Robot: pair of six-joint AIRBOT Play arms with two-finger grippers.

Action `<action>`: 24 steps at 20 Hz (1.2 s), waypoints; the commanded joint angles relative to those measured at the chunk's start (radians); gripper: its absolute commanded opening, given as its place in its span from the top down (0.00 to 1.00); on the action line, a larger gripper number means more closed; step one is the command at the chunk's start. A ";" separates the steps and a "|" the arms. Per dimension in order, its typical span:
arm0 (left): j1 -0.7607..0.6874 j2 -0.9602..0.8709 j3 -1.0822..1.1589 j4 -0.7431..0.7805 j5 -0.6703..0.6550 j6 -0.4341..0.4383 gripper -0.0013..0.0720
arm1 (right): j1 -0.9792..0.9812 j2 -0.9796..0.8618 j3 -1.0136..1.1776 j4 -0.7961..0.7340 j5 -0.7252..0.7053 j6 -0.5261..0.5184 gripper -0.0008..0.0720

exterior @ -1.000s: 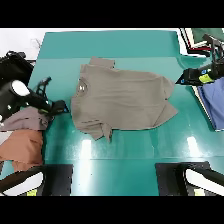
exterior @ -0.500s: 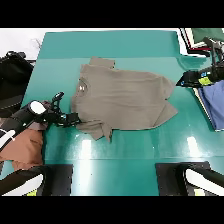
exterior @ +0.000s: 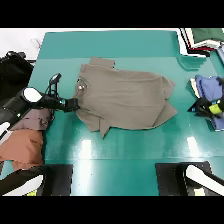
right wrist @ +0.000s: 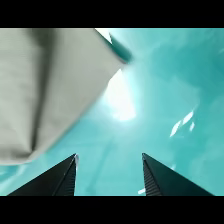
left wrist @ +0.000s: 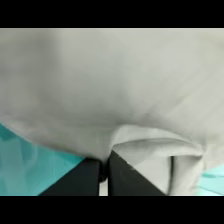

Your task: Fold the shirts.

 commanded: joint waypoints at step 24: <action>-0.001 0.274 0.750 0.281 -0.168 -0.026 0.94 | 0.102 0.190 0.431 0.338 -0.235 -0.213 0.97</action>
